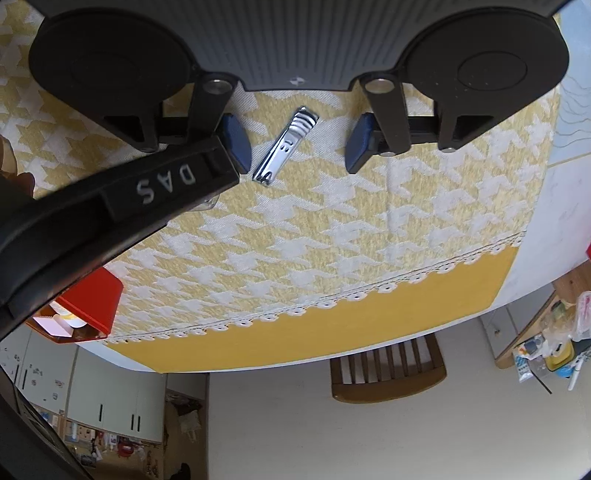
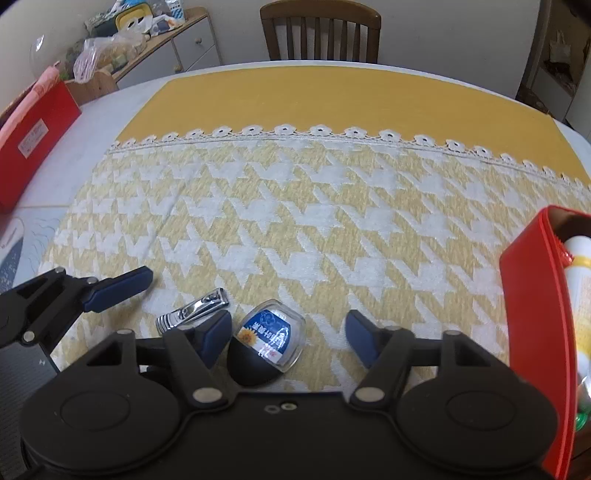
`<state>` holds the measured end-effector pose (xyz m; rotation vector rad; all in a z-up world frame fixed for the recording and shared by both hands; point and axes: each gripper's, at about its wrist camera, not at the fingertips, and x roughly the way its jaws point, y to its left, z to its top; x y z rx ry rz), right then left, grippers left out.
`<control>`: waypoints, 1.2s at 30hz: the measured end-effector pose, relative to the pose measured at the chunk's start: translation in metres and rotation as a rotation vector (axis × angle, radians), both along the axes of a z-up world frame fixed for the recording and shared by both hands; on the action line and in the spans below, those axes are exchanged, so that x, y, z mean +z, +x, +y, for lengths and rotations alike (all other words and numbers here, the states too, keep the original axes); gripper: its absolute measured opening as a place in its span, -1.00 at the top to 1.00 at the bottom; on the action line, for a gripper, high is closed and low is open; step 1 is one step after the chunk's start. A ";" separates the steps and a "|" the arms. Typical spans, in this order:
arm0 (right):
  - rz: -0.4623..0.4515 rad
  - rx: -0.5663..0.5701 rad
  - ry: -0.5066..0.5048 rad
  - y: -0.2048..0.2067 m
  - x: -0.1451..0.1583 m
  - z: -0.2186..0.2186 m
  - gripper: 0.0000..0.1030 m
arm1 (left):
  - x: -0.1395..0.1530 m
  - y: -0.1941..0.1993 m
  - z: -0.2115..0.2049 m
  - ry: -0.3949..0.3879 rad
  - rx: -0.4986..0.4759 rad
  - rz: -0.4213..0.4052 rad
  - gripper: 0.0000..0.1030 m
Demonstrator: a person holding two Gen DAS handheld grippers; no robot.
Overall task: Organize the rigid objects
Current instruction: 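Grasp the silver nail clipper with the left gripper while the right grasps the oval container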
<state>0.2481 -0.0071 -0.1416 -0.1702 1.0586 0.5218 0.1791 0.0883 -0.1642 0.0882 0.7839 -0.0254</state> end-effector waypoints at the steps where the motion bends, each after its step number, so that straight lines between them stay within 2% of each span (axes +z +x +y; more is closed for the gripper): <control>1: -0.003 0.002 -0.005 0.000 0.000 0.001 -0.16 | 0.000 0.001 -0.001 0.001 -0.007 -0.001 0.00; 2: -0.003 0.002 -0.009 0.000 0.001 0.001 -0.13 | 0.000 0.001 -0.002 0.006 -0.015 -0.003 0.12; 4: -0.009 0.005 -0.023 0.001 0.000 0.001 0.09 | -0.001 0.001 -0.005 -0.001 -0.032 -0.002 0.28; 5: -0.014 0.010 -0.029 0.001 -0.001 0.002 0.14 | -0.001 0.002 -0.006 -0.001 -0.034 -0.002 0.30; 10: -0.010 0.026 -0.003 0.000 0.001 -0.017 0.15 | -0.001 0.005 -0.006 -0.021 -0.032 0.002 0.40; 14: -0.010 0.040 0.036 -0.005 0.001 -0.032 0.16 | -0.002 0.005 -0.012 -0.001 -0.052 -0.001 0.61; 19: -0.029 0.073 0.064 -0.015 0.001 -0.047 0.18 | 0.000 0.005 -0.019 0.006 -0.043 0.010 0.78; 23: -0.034 0.080 0.085 -0.022 0.001 -0.060 0.18 | 0.002 0.002 -0.021 -0.005 -0.023 0.021 0.79; 36: -0.034 0.096 0.178 -0.056 0.021 -0.100 0.19 | 0.016 -0.021 -0.020 -0.119 0.044 0.067 0.79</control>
